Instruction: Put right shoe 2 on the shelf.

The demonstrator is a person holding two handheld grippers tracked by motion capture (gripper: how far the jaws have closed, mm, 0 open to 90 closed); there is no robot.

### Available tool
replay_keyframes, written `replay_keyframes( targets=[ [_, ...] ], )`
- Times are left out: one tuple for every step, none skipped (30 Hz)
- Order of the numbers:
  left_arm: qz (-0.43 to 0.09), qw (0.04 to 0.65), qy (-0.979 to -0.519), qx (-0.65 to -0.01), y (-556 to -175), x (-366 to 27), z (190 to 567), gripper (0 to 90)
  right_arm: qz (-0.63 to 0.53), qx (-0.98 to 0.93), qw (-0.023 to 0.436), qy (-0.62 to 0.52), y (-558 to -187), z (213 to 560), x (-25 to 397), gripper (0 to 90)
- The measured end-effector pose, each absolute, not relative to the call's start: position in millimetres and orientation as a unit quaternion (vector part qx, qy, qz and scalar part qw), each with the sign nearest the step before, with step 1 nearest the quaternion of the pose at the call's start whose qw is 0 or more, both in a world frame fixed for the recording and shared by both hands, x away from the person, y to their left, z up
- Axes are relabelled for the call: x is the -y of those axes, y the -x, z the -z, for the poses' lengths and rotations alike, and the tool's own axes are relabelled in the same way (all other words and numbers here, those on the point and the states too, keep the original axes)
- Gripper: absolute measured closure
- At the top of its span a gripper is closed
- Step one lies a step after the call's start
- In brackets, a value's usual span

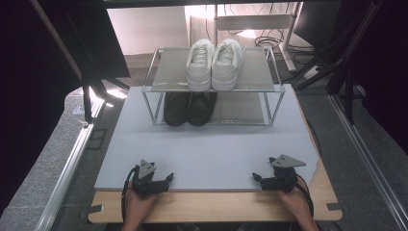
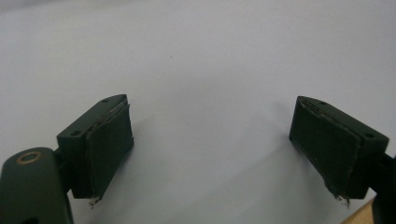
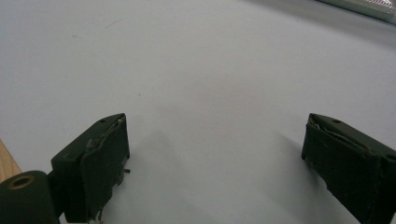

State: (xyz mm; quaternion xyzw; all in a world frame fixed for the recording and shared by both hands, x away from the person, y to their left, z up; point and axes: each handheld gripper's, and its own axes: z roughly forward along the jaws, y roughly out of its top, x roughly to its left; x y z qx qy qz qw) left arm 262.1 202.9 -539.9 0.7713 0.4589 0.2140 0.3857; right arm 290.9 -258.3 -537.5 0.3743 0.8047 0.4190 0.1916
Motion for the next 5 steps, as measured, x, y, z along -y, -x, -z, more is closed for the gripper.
replay_keyframes(
  targets=[
    [-0.214,0.386,-0.771,-0.459,-262.2,-202.9,539.9,12.8,-0.42,-0.804,0.191,-0.375,-290.9,537.5,258.5,8.0],
    [-0.214,0.386,-0.771,-0.459,-262.2,-202.8,539.9,12.8,-0.419,-0.804,0.191,-0.375,-290.8,537.5,258.6,8.1],
    [-0.213,0.386,-0.771,-0.459,-262.3,-203.0,539.9,12.8,-0.419,-0.804,0.191,-0.375,-290.8,537.5,258.7,8.5],
    [-0.213,0.386,-0.771,-0.459,-262.3,-203.0,539.9,12.8,-0.419,-0.804,0.191,-0.375,-290.8,537.5,258.7,8.5],
    [-0.214,0.386,-0.771,-0.459,-262.2,-202.8,539.9,12.8,-0.42,-0.804,0.191,-0.376,-290.9,537.4,258.8,8.6]
  ],
)
